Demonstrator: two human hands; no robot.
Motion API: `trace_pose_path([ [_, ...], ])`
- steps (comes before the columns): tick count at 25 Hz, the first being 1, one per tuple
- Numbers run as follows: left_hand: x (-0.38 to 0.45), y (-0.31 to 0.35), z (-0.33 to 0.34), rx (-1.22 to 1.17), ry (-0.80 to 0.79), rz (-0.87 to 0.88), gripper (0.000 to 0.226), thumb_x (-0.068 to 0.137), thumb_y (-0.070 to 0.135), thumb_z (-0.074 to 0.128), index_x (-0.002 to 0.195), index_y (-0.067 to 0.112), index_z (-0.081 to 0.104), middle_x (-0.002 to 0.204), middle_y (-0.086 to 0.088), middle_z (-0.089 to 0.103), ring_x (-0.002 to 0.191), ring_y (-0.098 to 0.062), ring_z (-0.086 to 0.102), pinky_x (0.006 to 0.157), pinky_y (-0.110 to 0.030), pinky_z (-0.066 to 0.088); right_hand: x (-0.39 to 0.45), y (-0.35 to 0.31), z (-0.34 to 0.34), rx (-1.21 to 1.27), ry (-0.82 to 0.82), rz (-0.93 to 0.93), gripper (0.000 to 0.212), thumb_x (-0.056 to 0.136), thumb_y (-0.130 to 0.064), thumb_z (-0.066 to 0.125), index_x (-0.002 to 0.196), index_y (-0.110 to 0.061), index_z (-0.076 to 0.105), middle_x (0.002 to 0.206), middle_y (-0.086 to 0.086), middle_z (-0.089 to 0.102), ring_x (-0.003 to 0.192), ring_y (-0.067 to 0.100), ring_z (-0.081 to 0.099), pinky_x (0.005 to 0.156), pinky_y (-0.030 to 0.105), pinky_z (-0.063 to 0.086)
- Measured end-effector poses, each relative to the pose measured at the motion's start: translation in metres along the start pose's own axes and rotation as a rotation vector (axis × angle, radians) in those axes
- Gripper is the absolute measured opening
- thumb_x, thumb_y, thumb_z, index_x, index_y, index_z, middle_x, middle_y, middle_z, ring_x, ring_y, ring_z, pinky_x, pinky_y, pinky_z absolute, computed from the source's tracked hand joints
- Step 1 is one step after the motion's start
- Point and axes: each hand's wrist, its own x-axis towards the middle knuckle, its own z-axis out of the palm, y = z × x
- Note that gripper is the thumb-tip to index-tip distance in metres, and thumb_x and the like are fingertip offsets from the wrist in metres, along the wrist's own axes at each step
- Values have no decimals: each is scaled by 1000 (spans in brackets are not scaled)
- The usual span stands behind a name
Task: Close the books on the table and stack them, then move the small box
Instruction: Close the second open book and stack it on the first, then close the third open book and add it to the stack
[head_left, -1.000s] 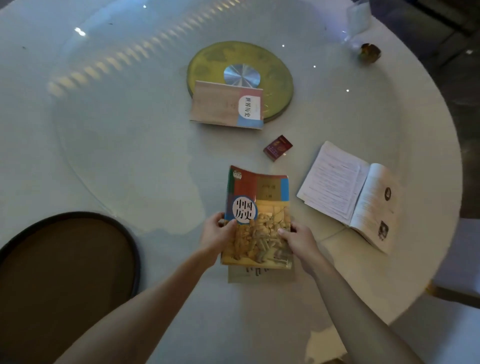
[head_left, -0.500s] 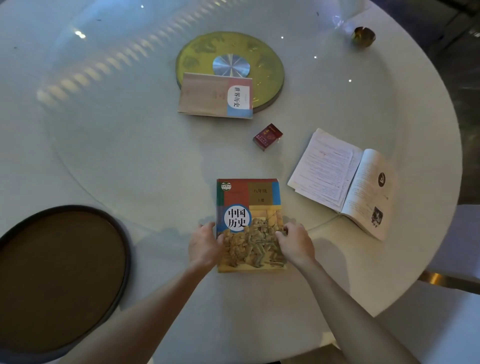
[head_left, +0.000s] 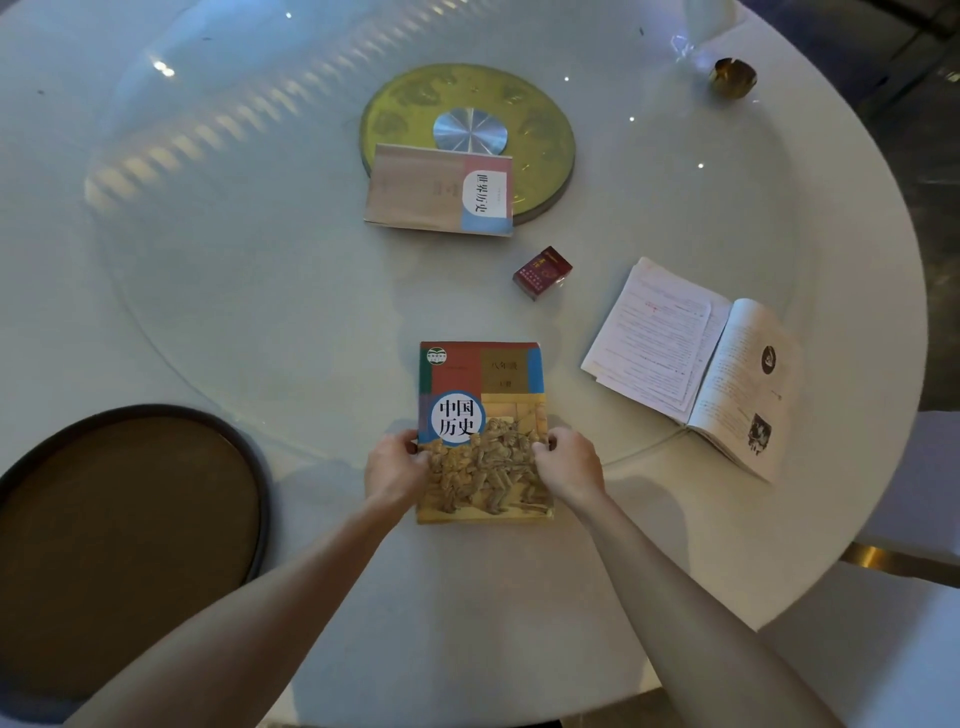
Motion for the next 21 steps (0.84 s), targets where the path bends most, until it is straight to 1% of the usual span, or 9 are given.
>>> trace_pose_path([
  [2, 6, 0, -9, 17, 0, 10, 33, 89, 13, 61, 120, 13, 72, 109, -9, 75, 97, -28, 68, 84, -40, 58, 1, -5, 5, 94, -46, -10, 24, 95, -22, 57, 74, -10, 58, 74, 5, 62, 73, 26, 58, 61, 34, 39],
  [4, 9, 0, -14, 9, -51, -4, 37, 88, 18, 63, 124, 14, 68, 112, -10, 73, 100, -27, 67, 86, -41, 58, -1, -4, 6, 175, -77, -10, 20, 94, -21, 56, 77, -11, 59, 75, 6, 61, 76, 28, 57, 64, 34, 39],
  [6, 9, 6, -15, 75, -41, -4, 49, 86, 28, 67, 132, 16, 58, 121, -12, 65, 110, -29, 62, 93, -44, 55, -6, 2, 3, 236, -95, -2, 19, 95, -25, 59, 102, -10, 69, 99, 9, 70, 96, 29, 65, 77, 34, 46],
  [7, 8, 13, -15, 158, 6, 40, 55, 84, 32, 69, 135, 17, 53, 124, -14, 59, 115, -31, 57, 96, -44, 52, -10, 5, -4, 273, -88, 8, 30, 96, -27, 62, 119, -10, 69, 114, 8, 71, 109, 26, 65, 89, 35, 49],
  [9, 5, 37, -9, 194, 41, 184, 59, 85, 35, 69, 138, 18, 50, 124, -14, 53, 117, -31, 52, 97, -41, 48, -16, 17, -19, 388, -25, 52, 47, 94, -32, 68, 133, -7, 66, 120, 4, 69, 114, 21, 65, 99, 39, 53],
  [11, 1, 67, 1, 90, -98, 281, 55, 88, 37, 69, 137, 18, 55, 124, -9, 56, 113, -24, 56, 91, -33, 49, -18, 34, -40, 545, 77, 122, 51, 89, -37, 73, 125, -2, 68, 106, 2, 68, 98, 18, 65, 90, 41, 56],
  [14, -7, 113, 34, 26, -346, 327, 52, 87, 42, 70, 132, 17, 62, 122, -6, 63, 107, -19, 62, 85, -32, 54, -18, 71, -83, 696, 193, 220, 39, 89, -40, 76, 116, -12, 70, 100, 2, 66, 87, 15, 64, 76, 35, 56],
  [19, -10, 179, 96, 56, -372, 341, 55, 85, 40, 75, 132, 15, 64, 126, -9, 65, 108, -20, 63, 90, -32, 51, -1, 133, -147, 775, 308, 230, 35, 89, -35, 76, 114, -10, 74, 106, 2, 70, 85, 11, 61, 79, 31, 52],
  [21, -8, 196, 124, 89, -347, 326, 57, 86, 37, 74, 135, 13, 59, 133, -11, 61, 110, -22, 62, 95, -31, 49, 8, 161, -167, 789, 325, 256, 33, 89, -35, 76, 110, -9, 75, 101, 0, 70, 80, 11, 59, 72, 26, 47],
])
